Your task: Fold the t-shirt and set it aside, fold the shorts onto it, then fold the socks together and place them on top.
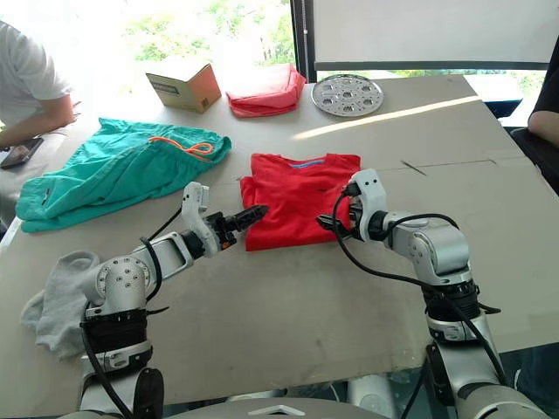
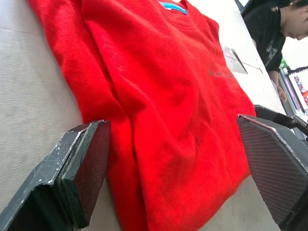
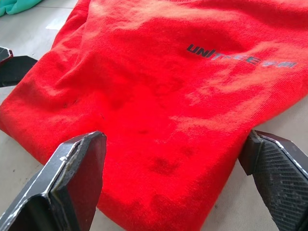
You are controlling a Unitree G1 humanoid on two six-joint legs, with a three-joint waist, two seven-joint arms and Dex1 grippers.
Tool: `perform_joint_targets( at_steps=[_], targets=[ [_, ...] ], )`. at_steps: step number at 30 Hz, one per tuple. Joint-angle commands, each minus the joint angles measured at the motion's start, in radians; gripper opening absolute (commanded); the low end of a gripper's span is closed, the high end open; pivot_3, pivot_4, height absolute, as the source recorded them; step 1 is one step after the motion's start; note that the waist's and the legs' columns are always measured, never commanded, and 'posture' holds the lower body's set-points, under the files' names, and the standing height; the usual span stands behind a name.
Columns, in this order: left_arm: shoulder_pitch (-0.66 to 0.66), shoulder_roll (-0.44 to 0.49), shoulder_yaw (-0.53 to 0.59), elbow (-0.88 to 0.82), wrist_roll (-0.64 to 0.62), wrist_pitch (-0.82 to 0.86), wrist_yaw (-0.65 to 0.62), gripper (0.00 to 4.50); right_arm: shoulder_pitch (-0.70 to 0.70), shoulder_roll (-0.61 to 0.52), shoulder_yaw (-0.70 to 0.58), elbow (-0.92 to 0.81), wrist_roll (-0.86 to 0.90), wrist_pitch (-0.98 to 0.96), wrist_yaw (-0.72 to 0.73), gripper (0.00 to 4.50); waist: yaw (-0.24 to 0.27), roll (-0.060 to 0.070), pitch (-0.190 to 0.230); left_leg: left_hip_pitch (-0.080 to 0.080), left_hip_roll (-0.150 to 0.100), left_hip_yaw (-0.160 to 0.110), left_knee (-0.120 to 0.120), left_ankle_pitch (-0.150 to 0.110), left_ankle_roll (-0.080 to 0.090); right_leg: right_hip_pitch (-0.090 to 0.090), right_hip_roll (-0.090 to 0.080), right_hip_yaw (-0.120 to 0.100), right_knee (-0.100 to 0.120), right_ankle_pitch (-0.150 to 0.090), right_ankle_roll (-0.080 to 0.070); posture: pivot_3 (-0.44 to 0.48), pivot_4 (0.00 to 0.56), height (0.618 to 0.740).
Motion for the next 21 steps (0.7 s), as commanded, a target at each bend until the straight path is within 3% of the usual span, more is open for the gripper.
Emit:
perform_joint_targets(
  at_steps=[1, 4, 8, 11, 14, 21],
  targets=[
    [-0.024, 0.007, -0.037, -0.004, 0.002, -0.029, -0.059, 4.22, -0.02, 0.006, -0.019, -0.022, 0.016, -0.008, 0.0, 4.5, -0.001, 0.0, 0.0, 0.0, 0.0, 0.0, 0.0, 0.0, 0.0, 0.0, 0.0, 0.0, 0.0, 0.0, 0.0, 0.0, 0.15, 0.74],
    [-0.026, 0.016, -0.062, 0.039, 0.037, -0.054, -0.08, 3.29, -0.027, 0.008, -0.018, -0.007, 0.011, -0.015, -0.002, 4.5, -0.003, 0.0, 0.0, 0.0, 0.0, 0.0, 0.0, 0.0, 0.0, 0.0, 0.0, 0.0, 0.0, 0.0, 0.0, 0.0, 0.15, 0.74],
    [-0.039, 0.016, -0.068, 0.081, 0.057, -0.086, -0.107, 1.52, -0.037, 0.009, -0.015, 0.02, 0.001, -0.034, -0.003, 2.88, -0.003, 0.0, 0.0, 0.0, 0.0, 0.0, 0.0, 0.0, 0.0, 0.0, 0.0, 0.0, 0.0, 0.0, 0.0, 0.0, 0.15, 0.74],
    [-0.04, 0.016, -0.039, 0.077, 0.035, -0.081, -0.113, 0.0, -0.046, 0.007, -0.025, 0.019, 0.011, -0.037, 0.002, 1.3, -0.003, 0.0, 0.0, 0.0, 0.0, 0.0, 0.0, 0.0, 0.0, 0.0, 0.0, 0.0, 0.0, 0.0, 0.0, 0.0, 0.15, 0.74],
    [-0.016, 0.029, -0.013, 0.041, 0.015, -0.063, -0.111, 0.0, -0.042, -0.01, -0.024, 0.005, 0.018, -0.051, 0.022, 0.03, -0.003, 0.0, 0.0, 0.0, 0.0, 0.0, 0.0, 0.0, 0.0, -0.001, 0.0, 0.0, 0.0, 0.0, 0.0, 0.0, 0.15, 0.74],
    [0.164, 0.033, 0.156, -0.237, -0.238, 0.063, 0.001, 0.0, 0.015, -0.07, -0.044, -0.107, 0.097, -0.035, 0.107, 0.03, -0.003, 0.0, 0.0, -0.001, 0.001, 0.0, -0.001, 0.0, 0.0, -0.001, 0.001, 0.001, 0.0, 0.0, 0.0, 0.0, 0.15, 0.74]
  ],
)
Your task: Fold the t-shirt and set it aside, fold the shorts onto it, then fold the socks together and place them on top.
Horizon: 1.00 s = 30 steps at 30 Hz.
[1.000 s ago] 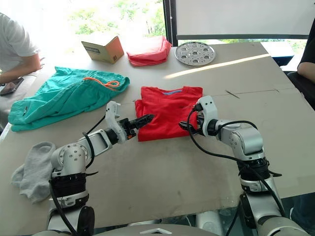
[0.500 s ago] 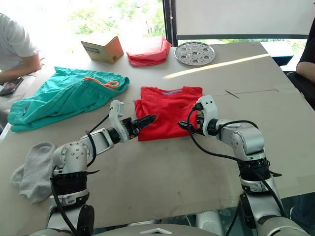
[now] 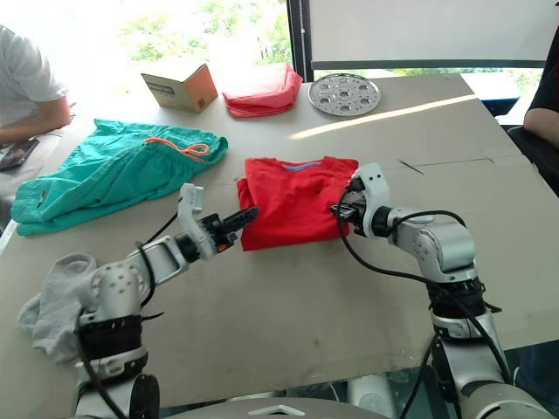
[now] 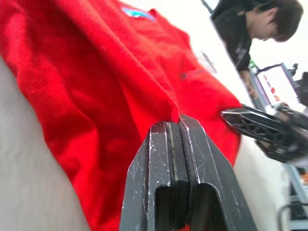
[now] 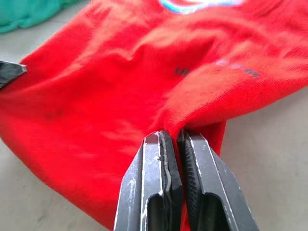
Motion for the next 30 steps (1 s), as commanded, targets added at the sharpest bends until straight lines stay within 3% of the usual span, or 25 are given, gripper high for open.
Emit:
perform_joint_targets(
  at_steps=[1, 3, 6, 14, 15, 16, 17, 18, 19, 21, 23, 25, 26, 30],
  targets=[
    [0.092, 0.003, 0.078, -0.143, -0.13, 0.039, 0.077, 0.0, 0.014, -0.027, -0.015, -0.074, 0.041, 0.006, 0.035, 0.03, 0.001, 0.0, 0.0, 0.0, 0.0, 0.0, 0.0, 0.0, 0.0, 0.0, 0.0, 0.0, 0.0, 0.0, 0.0, 0.0, 0.15, 0.74],
    [0.197, -0.014, 0.103, -0.211, -0.18, 0.043, 0.129, 0.0, 0.035, -0.052, 0.008, -0.081, 0.036, 0.009, 0.046, 0.03, 0.001, 0.0, 0.0, 0.001, 0.0, 0.002, 0.0, 0.0, 0.0, 0.001, 0.0, 0.002, 0.0, 0.0, 0.0, 0.0, 0.15, 0.74],
    [0.311, -0.027, 0.055, -0.279, -0.153, 0.011, 0.156, 0.0, 0.056, -0.086, 0.049, -0.08, 0.022, 0.017, 0.055, 0.03, 0.006, 0.0, 0.0, 0.002, 0.0, 0.005, 0.0, -0.001, 0.002, 0.0, 0.0, 0.004, 0.0, 0.0, 0.0, 0.0, 0.15, 0.74],
    [0.463, -0.046, 0.012, -0.362, -0.129, -0.086, 0.194, 0.0, 0.113, -0.213, 0.139, -0.132, -0.021, -0.05, 0.118, 0.03, 0.031, 0.0, 0.0, 0.003, 0.0, 0.01, 0.0, -0.002, 0.004, 0.001, 0.0, 0.006, -0.001, 0.0, 0.0, 0.0, 0.15, 0.74],
    [0.476, -0.034, 0.016, -0.374, -0.123, -0.105, 0.179, 0.0, 0.123, -0.232, 0.144, -0.139, -0.028, -0.061, 0.123, 0.54, 0.031, 0.0, 0.0, 0.002, 0.0, 0.01, 0.0, -0.003, 0.004, 0.0, 0.001, 0.005, -0.001, 0.0, 0.0, 0.0, 0.15, 0.74],
    [0.484, -0.029, 0.033, -0.374, -0.128, -0.121, 0.183, 0.0, 0.137, -0.269, 0.16, -0.158, -0.037, -0.086, 0.151, 0.7, 0.031, 0.0, 0.0, 0.002, 0.001, 0.01, 0.0, -0.003, 0.004, 0.0, 0.001, 0.005, -0.001, 0.0, 0.0, 0.0, 0.15, 0.74],
    [0.49, -0.029, 0.052, -0.369, -0.151, -0.137, 0.18, 0.69, 0.149, -0.3, 0.172, -0.177, -0.044, -0.103, 0.171, 0.94, 0.033, 0.0, 0.0, 0.002, 0.001, 0.01, 0.0, -0.003, 0.004, 0.0, 0.001, 0.005, -0.001, 0.0, 0.0, 0.0, 0.15, 0.74],
    [0.494, -0.029, 0.062, -0.365, -0.168, -0.15, 0.178, 0.93, 0.158, -0.32, 0.18, -0.188, -0.047, -0.115, 0.186, 1.41, 0.033, -0.001, -0.001, 0.002, 0.001, 0.01, 0.0, -0.003, 0.004, 0.0, 0.001, 0.005, -0.001, 0.0, 0.0, 0.0, 0.15, 0.74],
    [0.498, -0.016, 0.076, -0.37, -0.18, -0.16, 0.17, 1.49, 0.168, -0.333, 0.174, -0.201, -0.054, -0.136, 0.189, 1.99, 0.033, 0.0, 0.0, 0.002, 0.001, 0.01, 0.0, -0.003, 0.004, 0.0, 0.001, 0.005, -0.001, 0.0, 0.0, 0.0, 0.15, 0.74],
    [0.477, 0.027, 0.12, -0.382, -0.187, -0.2, 0.145, 2.1, 0.186, -0.344, 0.096, -0.254, 0.014, -0.135, 0.222, 2.57, 0.033, -0.001, 0.0, 0.002, 0.001, 0.011, 0.0, -0.003, 0.004, 0.0, 0.001, 0.005, -0.001, 0.0, 0.0, 0.0, 0.15, 0.74],
    [0.449, 0.095, 0.127, -0.386, -0.199, -0.202, 0.102, 2.97, 0.183, -0.345, 0.035, -0.283, 0.051, -0.148, 0.237, 2.66, 0.033, -0.001, 0.0, 0.002, 0.002, 0.011, -0.001, -0.003, 0.004, 0.0, 0.002, 0.006, -0.001, 0.0, 0.0, 0.0, 0.15, 0.74],
    [0.38, 0.134, 0.093, -0.366, -0.211, -0.195, 0.1, 2.74, 0.141, -0.295, 0.02, -0.265, 0.08, -0.166, 0.234, 2.66, 0.033, 0.0, 0.0, 0.002, 0.003, 0.012, -0.001, -0.003, 0.004, 0.0, 0.003, 0.005, -0.001, 0.0, 0.0, 0.0, 0.15, 0.74],
    [0.335, 0.152, 0.058, -0.352, -0.195, -0.192, 0.099, 2.49, 0.106, -0.241, 0.019, -0.23, 0.088, -0.155, 0.197, 2.37, 0.033, -0.001, 0.0, 0.003, 0.003, 0.013, -0.001, -0.003, 0.004, 0.001, 0.003, 0.005, -0.002, 0.0, 0.0, 0.0, 0.15, 0.74],
    [0.102, 0.095, -0.125, -0.203, -0.006, -0.252, 0.156, 0.62, 0.007, -0.005, 0.176, -0.015, -0.088, -0.336, 0.062, 0.77, 0.03, -0.005, -0.002, 0.006, 0.003, 0.014, -0.001, -0.003, 0.004, 0.003, 0.004, 0.006, -0.002, 0.001, 0.0, 0.0, 0.15, 0.74]
  ],
)
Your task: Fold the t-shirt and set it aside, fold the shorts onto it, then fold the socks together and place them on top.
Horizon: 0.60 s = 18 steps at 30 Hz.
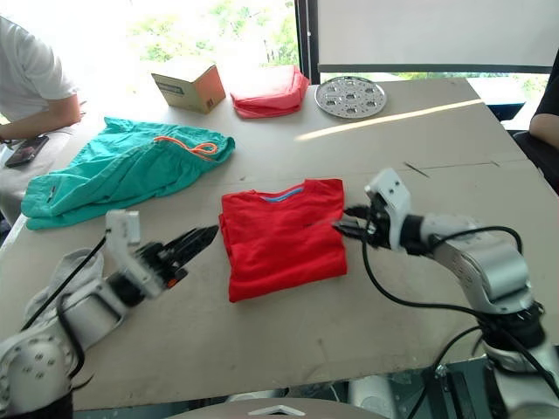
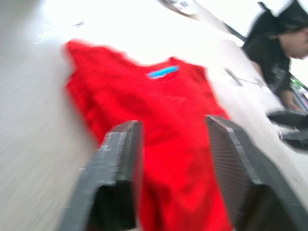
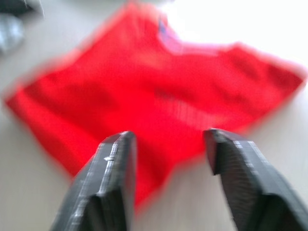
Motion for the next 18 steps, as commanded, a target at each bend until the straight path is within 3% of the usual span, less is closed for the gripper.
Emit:
perform_joint_targets(
  at_steps=[1, 2, 6, 10, 13, 16, 18],
  targets=[
    [-0.129, -0.053, -0.172, 0.113, 0.182, -0.078, 0.032, 0.17, -0.036, 0.17, 0.13, 0.172, -0.138, -0.183, -0.101, 0.26, -0.001, -0.002, -0.002, 0.0, 0.001, 0.0, 0.0, 0.0, 0.0, 0.0, 0.001, 0.0, 0.0, 0.0, 0.0, 0.0, 0.15, 0.74],
    [-0.147, -0.077, -0.225, 0.144, 0.234, -0.098, 0.033, 0.0, -0.027, 0.214, 0.161, 0.22, -0.17, -0.236, -0.112, 0.02, -0.002, -0.003, -0.003, 0.0, 0.001, 0.0, 0.0, 0.0, 0.0, 0.0, 0.001, 0.0, 0.0, 0.0, -0.001, 0.0, 0.15, 0.74],
    [-0.1, -0.11, -0.356, 0.25, 0.452, -0.239, 0.009, 0.0, 0.061, 0.271, 0.222, 0.337, -0.279, -0.395, -0.141, 0.02, -0.009, -0.002, -0.003, -0.001, 0.002, 0.001, -0.001, 0.0, 0.0, -0.003, 0.001, 0.0, 0.0, 0.0, -0.001, 0.0, 0.15, 0.74],
    [0.003, -0.111, -0.344, 0.294, 0.556, -0.333, 0.01, 0.0, 0.135, 0.23, 0.206, 0.355, -0.359, -0.465, -0.192, 0.02, -0.022, -0.001, -0.004, -0.001, 0.001, 0.003, -0.001, 0.0, 0.0, -0.004, 0.002, -0.002, -0.001, 0.0, -0.001, 0.0, 0.15, 0.74],
    [0.053, -0.113, -0.301, 0.29, 0.571, -0.362, 0.01, 0.0, 0.186, 0.205, 0.16, 0.286, -0.326, -0.425, -0.185, 0.02, -0.015, 0.002, -0.006, 0.005, 0.002, 0.003, -0.002, 0.0, 0.0, 0.001, 0.002, -0.001, 0.0, 0.001, -0.001, 0.0, 0.15, 0.74],
    [0.068, -0.096, -0.243, 0.236, 0.516, -0.38, -0.044, 0.0, 0.209, 0.194, 0.077, 0.136, -0.218, -0.324, -0.16, 0.88, -0.009, 0.003, -0.007, 0.012, 0.002, 0.004, -0.005, -0.002, 0.002, 0.007, 0.002, 0.0, 0.0, 0.0, -0.001, 0.0, 0.15, 0.74],
    [0.076, -0.054, -0.206, 0.172, 0.459, -0.365, -0.116, 0.66, 0.198, 0.183, 0.028, 0.045, -0.144, -0.196, -0.163, 1.62, -0.007, 0.004, -0.006, 0.011, 0.002, 0.005, -0.005, -0.002, 0.002, 0.006, 0.003, 0.001, 0.0, 0.0, -0.001, 0.0, 0.15, 0.74]
  ],
)
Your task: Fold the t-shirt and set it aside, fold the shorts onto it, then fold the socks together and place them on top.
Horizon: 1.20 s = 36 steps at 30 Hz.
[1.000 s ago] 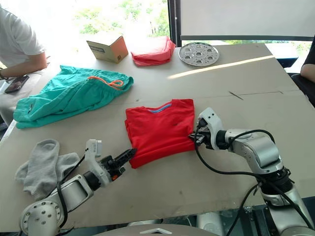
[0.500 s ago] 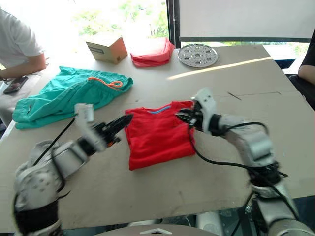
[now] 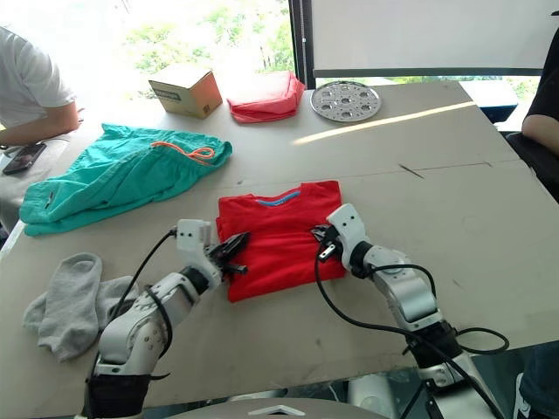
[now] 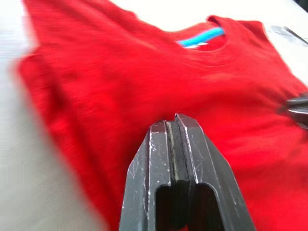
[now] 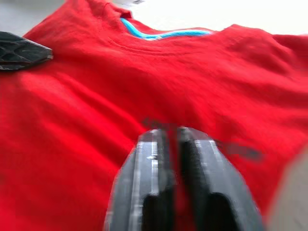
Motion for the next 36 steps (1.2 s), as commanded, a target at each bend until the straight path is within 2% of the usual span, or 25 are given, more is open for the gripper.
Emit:
perform_joint_targets(
  at_steps=[1, 6, 8, 9, 12, 16, 18, 20, 23, 25, 28, 30, 32, 35, 36],
  targets=[
    [0.02, 0.083, 0.098, -0.117, -0.11, 0.039, -0.115, 0.94, -0.035, -0.014, -0.126, -0.191, 0.159, 0.237, -0.014, 2.17, -0.001, 0.0, 0.001, -0.002, 0.0, 0.0, 0.0, 0.0, 0.0, -0.002, 0.0, 0.0, 0.0, 0.0, 0.0, 0.0, 0.15, 0.74],
    [0.087, 0.255, 0.166, -0.29, -0.247, 0.137, -0.277, 3.21, -0.116, -0.071, -0.239, -0.212, 0.257, 0.543, -0.062, 4.49, 0.002, 0.001, 0.002, -0.002, 0.003, 0.0, -0.004, -0.001, -0.002, -0.003, 0.0, -0.001, -0.002, 0.0, -0.001, 0.0, 0.15, 0.74],
    [0.101, 0.318, 0.177, -0.346, -0.276, 0.155, -0.325, 4.15, -0.144, -0.093, -0.245, -0.17, 0.267, 0.599, -0.058, 4.5, 0.005, 0.003, 0.003, -0.002, 0.003, 0.0, -0.005, -0.001, -0.002, -0.003, 0.0, 0.0, -0.002, 0.0, -0.001, 0.0, 0.15, 0.74],
    [0.11, 0.346, 0.191, -0.362, -0.287, 0.157, -0.352, 4.43, -0.154, -0.101, -0.231, -0.149, 0.262, 0.602, -0.051, 4.5, 0.006, 0.003, 0.003, -0.002, 0.003, 0.0, -0.006, -0.001, -0.002, -0.003, 0.0, -0.001, -0.003, 0.0, -0.001, 0.0, 0.15, 0.74],
    [0.181, 0.435, 0.268, -0.385, -0.304, 0.139, -0.487, 4.43, -0.194, -0.063, -0.181, -0.083, 0.241, 0.6, -0.061, 4.5, -0.004, 0.003, 0.004, -0.002, 0.004, 0.001, -0.006, -0.001, -0.002, -0.003, 0.001, 0.0, -0.003, 0.0, -0.001, 0.0, 0.15, 0.74],
    [0.253, 0.458, 0.305, -0.432, -0.311, 0.14, -0.508, 4.43, -0.215, -0.022, -0.163, -0.011, 0.264, 0.585, -0.011, 4.5, -0.019, 0.003, 0.005, 0.001, 0.005, 0.004, -0.01, -0.001, -0.002, -0.004, 0.001, 0.002, -0.003, 0.0, -0.001, 0.0, 0.15, 0.74],
    [0.305, 0.467, 0.359, -0.409, -0.309, 0.137, -0.552, 4.43, -0.251, 0.024, -0.058, 0.045, 0.232, 0.545, 0.025, 4.5, -0.028, 0.003, 0.005, 0.001, 0.005, 0.004, -0.01, -0.001, -0.002, -0.004, 0.001, 0.002, -0.004, 0.0, -0.001, 0.0, 0.15, 0.74],
    [0.331, 0.47, 0.369, -0.395, -0.287, 0.121, -0.576, 4.43, -0.266, 0.043, 0.021, 0.066, 0.209, 0.517, 0.059, 4.5, -0.031, 0.003, 0.004, 0.001, 0.006, 0.005, -0.011, -0.001, -0.002, -0.004, 0.002, 0.004, -0.004, 0.0, -0.001, 0.0, 0.15, 0.74],
    [0.34, 0.46, 0.346, -0.385, -0.243, 0.097, -0.58, 4.43, -0.263, 0.011, 0.129, 0.091, 0.138, 0.445, 0.108, 4.5, -0.029, 0.004, 0.005, 0.002, 0.007, 0.006, -0.011, -0.001, -0.002, -0.005, 0.003, 0.003, -0.003, 0.0, -0.001, 0.0, 0.15, 0.74],
    [0.344, 0.449, 0.343, -0.389, -0.237, 0.093, -0.569, 4.43, -0.257, -0.019, 0.249, 0.153, 0.024, 0.338, 0.116, 4.5, -0.027, 0.002, 0.004, 0.002, 0.007, 0.006, -0.011, -0.001, -0.002, -0.005, 0.003, 0.003, -0.003, 0.0, -0.001, 0.0, 0.15, 0.74],
    [0.343, 0.443, 0.338, -0.379, -0.22, 0.079, -0.576, 4.5, -0.245, -0.032, 0.355, 0.256, -0.113, 0.195, 0.106, 3.63, -0.033, -0.002, 0.001, 0.004, 0.007, 0.007, -0.011, -0.001, -0.002, -0.004, 0.003, 0.005, -0.003, 0.0, -0.001, 0.0, 0.15, 0.74],
    [0.33, 0.443, 0.325, -0.37, -0.204, 0.069, -0.58, 4.5, -0.233, -0.033, 0.357, 0.295, -0.165, 0.125, 0.096, 2.71, -0.035, -0.002, 0.001, 0.009, 0.008, 0.009, -0.011, -0.002, -0.003, 0.0, 0.004, 0.006, -0.002, 0.0, -0.001, 0.0, 0.15, 0.74],
    [0.318, 0.444, 0.313, -0.37, -0.196, 0.064, -0.584, 4.5, -0.22, -0.046, 0.338, 0.296, -0.197, 0.082, 0.089, 1.63, -0.035, -0.002, 0.001, 0.015, 0.008, 0.011, -0.014, -0.004, -0.004, 0.005, 0.004, 0.009, -0.002, 0.0, -0.001, 0.0, 0.15, 0.74],
    [0.28, 0.443, 0.274, -0.384, -0.192, 0.064, -0.58, 4.5, -0.185, -0.11, 0.239, 0.209, -0.19, 0.088, 0.073, 0.28, -0.027, -0.002, 0.001, 0.018, 0.008, 0.012, -0.014, -0.005, -0.003, 0.007, 0.006, 0.011, -0.003, 0.0, 0.0, 0.0, 0.15, 0.74],
    [0.262, 0.442, 0.254, -0.385, -0.184, 0.061, -0.579, 4.5, -0.168, -0.141, 0.197, 0.16, -0.179, 0.111, 0.073, 0.07, -0.019, -0.002, 0.001, 0.017, 0.008, 0.012, -0.013, -0.005, -0.003, 0.007, 0.006, 0.011, -0.003, 0.0, 0.0, 0.0, 0.15, 0.74]
  ],
)
